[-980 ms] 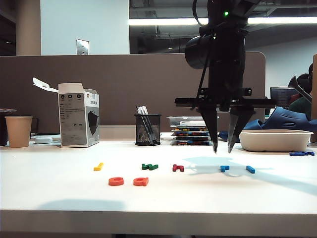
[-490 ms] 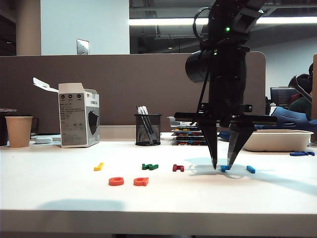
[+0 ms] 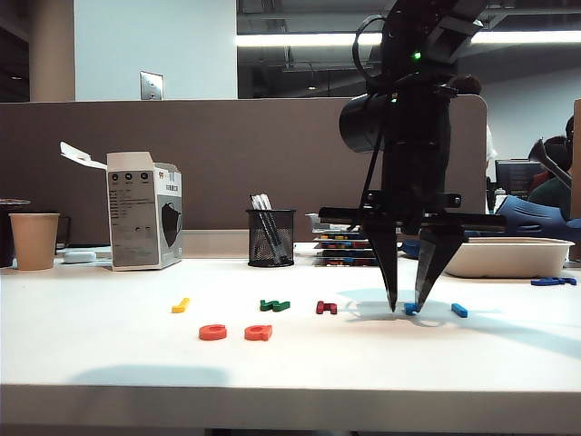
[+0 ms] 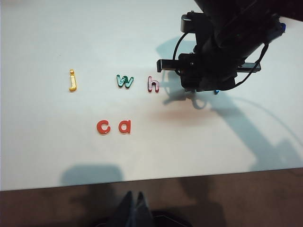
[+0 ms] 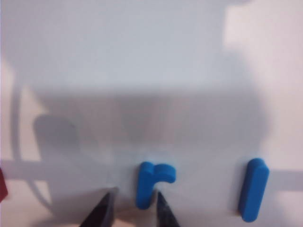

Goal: Select the appropriate letters from the row of letter magnets placed on the table to arrange into the word "car".

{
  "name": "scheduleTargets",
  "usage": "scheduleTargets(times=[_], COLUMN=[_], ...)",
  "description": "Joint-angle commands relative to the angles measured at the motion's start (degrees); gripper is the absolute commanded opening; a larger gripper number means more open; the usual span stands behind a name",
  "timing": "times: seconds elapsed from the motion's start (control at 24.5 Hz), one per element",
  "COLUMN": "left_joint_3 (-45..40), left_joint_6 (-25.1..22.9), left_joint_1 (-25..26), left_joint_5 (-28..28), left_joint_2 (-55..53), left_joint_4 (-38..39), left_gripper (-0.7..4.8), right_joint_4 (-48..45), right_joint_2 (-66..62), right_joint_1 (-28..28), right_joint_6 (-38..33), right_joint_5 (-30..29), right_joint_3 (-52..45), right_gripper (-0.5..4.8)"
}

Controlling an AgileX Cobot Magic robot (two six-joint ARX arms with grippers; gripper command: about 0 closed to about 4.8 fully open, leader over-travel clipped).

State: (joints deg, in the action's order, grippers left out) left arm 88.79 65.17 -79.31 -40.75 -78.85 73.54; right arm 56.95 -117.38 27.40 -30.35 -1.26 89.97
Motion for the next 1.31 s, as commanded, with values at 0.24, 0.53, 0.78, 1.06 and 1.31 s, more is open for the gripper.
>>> scheduleTargets(times=[0.24,0.53,0.78,1.06,1.31], left_joint_3=[0.24,0.24,0.24,0.24,0.24], left_joint_6=[-0.2,-0.2,-0.2,-0.2,-0.2], left_joint_1=[0.04,0.04,0.04,0.04,0.04], left_joint_5=[-0.52,-0.52,-0.52,-0.55,-0.55], left_joint_2=[0.11,0.11,0.11,0.11,0.11], left_joint_4=[0.0,0.0,0.0,0.0,0.0], left_gripper=[-0.05,-0.05,-0.05,-0.05,-0.05], right_joint_4=[-0.61,-0.5,1.27,0.7,0.11], right_joint_2=[0.17,-0.2,-2.49,-2.58,-2.58], right_joint_1=[-0.04,-0.04,-0.02,-0.11,-0.11], right_joint_6=[-0.77,-1.16,-1.16,-1.16,-1.14], right_joint_5=[0.09,0.09,-0.17,0.07,0.04], right_joint_3=[0.07,-0.15,-0.15,-0.15,-0.15], right_gripper=[1.03,1.03,1.03,0.71,0.38])
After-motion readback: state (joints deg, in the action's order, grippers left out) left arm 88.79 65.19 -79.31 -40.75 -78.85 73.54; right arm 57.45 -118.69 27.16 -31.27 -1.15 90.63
